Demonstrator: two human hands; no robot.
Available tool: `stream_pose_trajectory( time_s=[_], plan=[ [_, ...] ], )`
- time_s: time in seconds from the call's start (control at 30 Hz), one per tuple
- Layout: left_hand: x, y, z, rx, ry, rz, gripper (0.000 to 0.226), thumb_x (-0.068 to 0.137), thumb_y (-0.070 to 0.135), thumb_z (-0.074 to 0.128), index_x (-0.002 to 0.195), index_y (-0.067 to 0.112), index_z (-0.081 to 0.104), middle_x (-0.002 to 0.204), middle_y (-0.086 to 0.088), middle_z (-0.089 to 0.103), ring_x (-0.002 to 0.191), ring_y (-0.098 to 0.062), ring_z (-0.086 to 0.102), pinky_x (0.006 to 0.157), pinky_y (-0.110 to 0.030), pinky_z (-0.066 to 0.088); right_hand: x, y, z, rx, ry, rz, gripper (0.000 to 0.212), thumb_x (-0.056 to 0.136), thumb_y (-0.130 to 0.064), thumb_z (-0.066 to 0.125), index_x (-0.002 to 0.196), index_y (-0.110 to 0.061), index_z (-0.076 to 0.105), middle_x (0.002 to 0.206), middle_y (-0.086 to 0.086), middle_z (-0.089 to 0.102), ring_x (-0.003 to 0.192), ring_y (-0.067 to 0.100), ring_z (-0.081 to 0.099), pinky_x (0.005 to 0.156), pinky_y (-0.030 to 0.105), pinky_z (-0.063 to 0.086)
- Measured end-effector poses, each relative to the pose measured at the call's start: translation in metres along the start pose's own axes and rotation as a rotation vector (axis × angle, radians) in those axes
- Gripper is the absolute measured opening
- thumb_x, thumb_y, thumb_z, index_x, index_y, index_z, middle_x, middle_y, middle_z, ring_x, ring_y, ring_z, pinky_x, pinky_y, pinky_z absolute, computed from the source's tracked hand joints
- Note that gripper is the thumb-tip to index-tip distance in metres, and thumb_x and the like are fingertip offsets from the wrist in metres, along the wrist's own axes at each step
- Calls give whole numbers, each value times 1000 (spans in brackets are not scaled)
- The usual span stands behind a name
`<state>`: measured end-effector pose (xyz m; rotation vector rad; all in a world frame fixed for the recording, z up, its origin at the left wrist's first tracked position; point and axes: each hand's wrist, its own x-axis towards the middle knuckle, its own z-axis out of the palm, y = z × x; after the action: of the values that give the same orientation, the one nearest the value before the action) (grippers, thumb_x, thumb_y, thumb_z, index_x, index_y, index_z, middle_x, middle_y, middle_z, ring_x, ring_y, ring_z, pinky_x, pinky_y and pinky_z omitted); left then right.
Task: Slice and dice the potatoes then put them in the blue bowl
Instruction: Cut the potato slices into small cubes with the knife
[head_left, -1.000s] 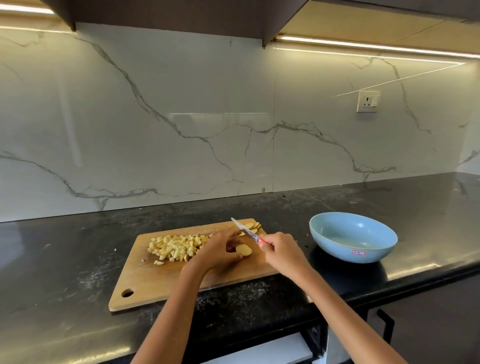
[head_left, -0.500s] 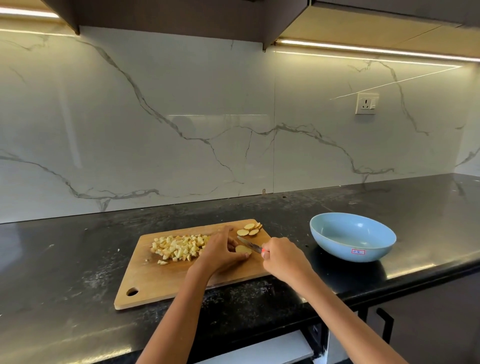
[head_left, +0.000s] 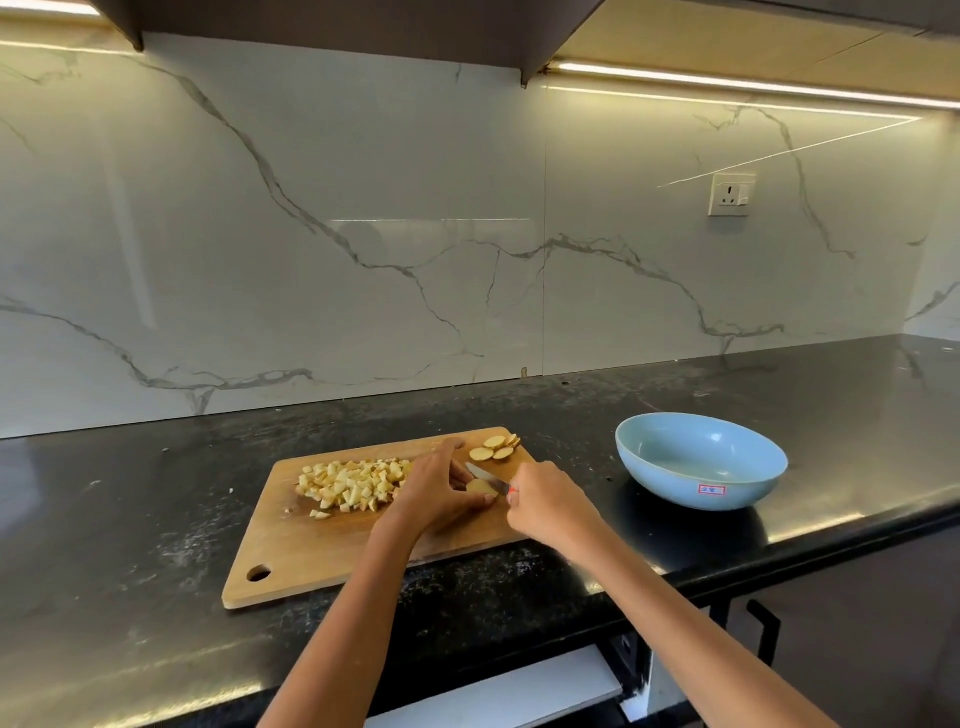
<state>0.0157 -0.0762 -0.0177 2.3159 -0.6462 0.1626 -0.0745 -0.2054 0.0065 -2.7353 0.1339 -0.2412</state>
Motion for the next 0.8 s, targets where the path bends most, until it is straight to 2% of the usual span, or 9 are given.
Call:
stream_pose_trajectory(
  time_s=[0.07,0.13,0.2,0.3,0.43,0.53,0.67,0.8],
  plan=[
    [0,1,-1,14,-3,8,78,74,30,76,138,14,35,97,0,62,87,-10,56,85,-22,47,-1,-3,-2,-14,-22,-9,19,92,-14,52,73,-10,50,70,0,48,75,20,57,65,30,41],
    [-1,3,-1,19,-26,33,73,76,28,75,137,18,36,97,1,59,86,-9,55,84,-21,46,-6,-2,-4,-54,-29,-17,28,92,-12,51,66,-10,42,68,-1,44,67,19,51,64,30,38],
    [-2,4,-1,55,-77,62,65,81,29,70,137,23,37,107,-1,57,91,-9,52,87,-22,45,-12,3,-4,-111,-39,-20,31,92,-12,49,63,-13,36,67,-1,40,66,19,47,64,30,37],
    [-1,4,-2,123,-153,92,44,87,29,62,129,29,46,118,0,50,98,-9,47,87,-22,41,-22,8,-7,-163,-59,-54,16,92,-15,50,78,-13,42,73,0,43,75,21,52,65,30,39],
    [1,5,-2,166,-181,112,23,89,29,60,111,27,60,113,3,51,96,-11,45,81,-24,38,-31,8,-12,-212,-57,-114,9,94,-16,50,87,-14,45,81,2,46,74,20,51,65,30,38],
    [1,4,-1,166,-179,115,21,88,28,61,109,27,63,109,2,52,91,-10,44,77,-23,37,-33,6,-14,-239,-74,-119,14,93,-14,50,82,-16,41,75,0,45,70,18,50,63,29,39],
    [2,4,-2,151,-185,113,21,89,29,60,110,27,62,111,5,50,96,-9,44,80,-22,37,-43,8,-21,-267,-101,-117,16,92,-12,51,81,-15,39,67,-4,36,55,8,37,50,22,29],
    [0,6,-3,143,-185,119,23,89,30,60,111,27,61,114,3,51,98,-9,45,80,-21,36,-56,5,-37,-336,-107,-106,33,89,-8,50,64,-15,31,65,-2,35,52,10,35,46,22,24]
  ],
)
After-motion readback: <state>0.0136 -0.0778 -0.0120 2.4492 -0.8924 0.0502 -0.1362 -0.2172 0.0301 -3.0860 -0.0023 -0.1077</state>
